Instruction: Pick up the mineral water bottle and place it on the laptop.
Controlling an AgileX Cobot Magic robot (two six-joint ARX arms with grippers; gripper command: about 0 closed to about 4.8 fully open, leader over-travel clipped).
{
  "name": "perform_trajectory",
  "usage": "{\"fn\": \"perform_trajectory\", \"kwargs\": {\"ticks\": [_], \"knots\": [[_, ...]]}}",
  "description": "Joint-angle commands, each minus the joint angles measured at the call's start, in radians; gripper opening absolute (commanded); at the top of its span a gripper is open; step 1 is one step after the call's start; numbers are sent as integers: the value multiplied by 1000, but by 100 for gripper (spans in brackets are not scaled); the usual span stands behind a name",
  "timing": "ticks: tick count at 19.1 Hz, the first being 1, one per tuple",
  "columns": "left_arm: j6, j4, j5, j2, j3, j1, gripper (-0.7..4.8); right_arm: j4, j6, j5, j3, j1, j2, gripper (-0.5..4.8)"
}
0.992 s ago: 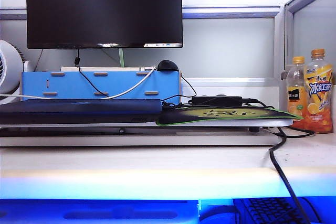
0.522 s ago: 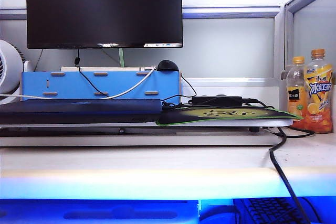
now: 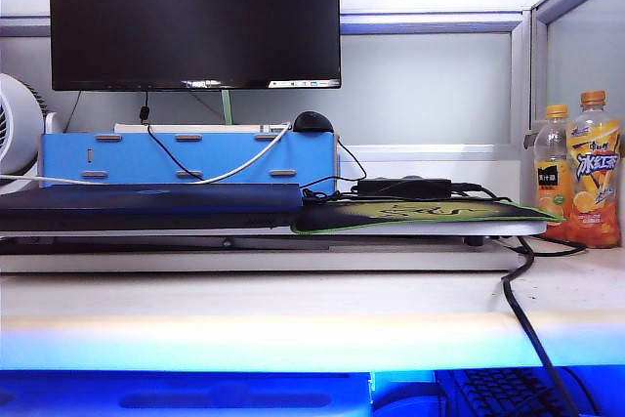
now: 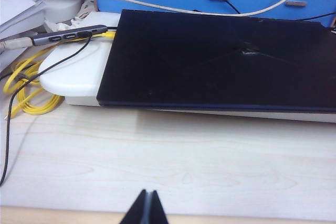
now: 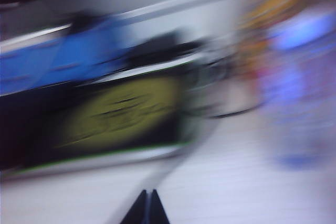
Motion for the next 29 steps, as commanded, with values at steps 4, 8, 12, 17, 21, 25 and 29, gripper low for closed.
{"fn": "perform_trajectory", "kwargs": {"ticks": [4,8,12,17,21,25,29], "knots": [[2,1,3,-2,0,0,-2,-11,-177,189,115,0,251,11],[2,1,3,-2,0,0,-2,55,-141,15,138,3,419,37],[1,1,3,-2,0,0,-2,133,-146,-27,137,3,487,479],[1,1,3,-2,0,0,-2,270,-179,90,138,3,615,479],[2,1,3,-2,0,0,-2,377,-230,208,172,3,772,479],[2,1,3,-2,0,0,-2,474,-305,225,248,5,961,479],[1,1,3,-2,0,0,-2,495,-303,314,319,5,1101,479]]}}
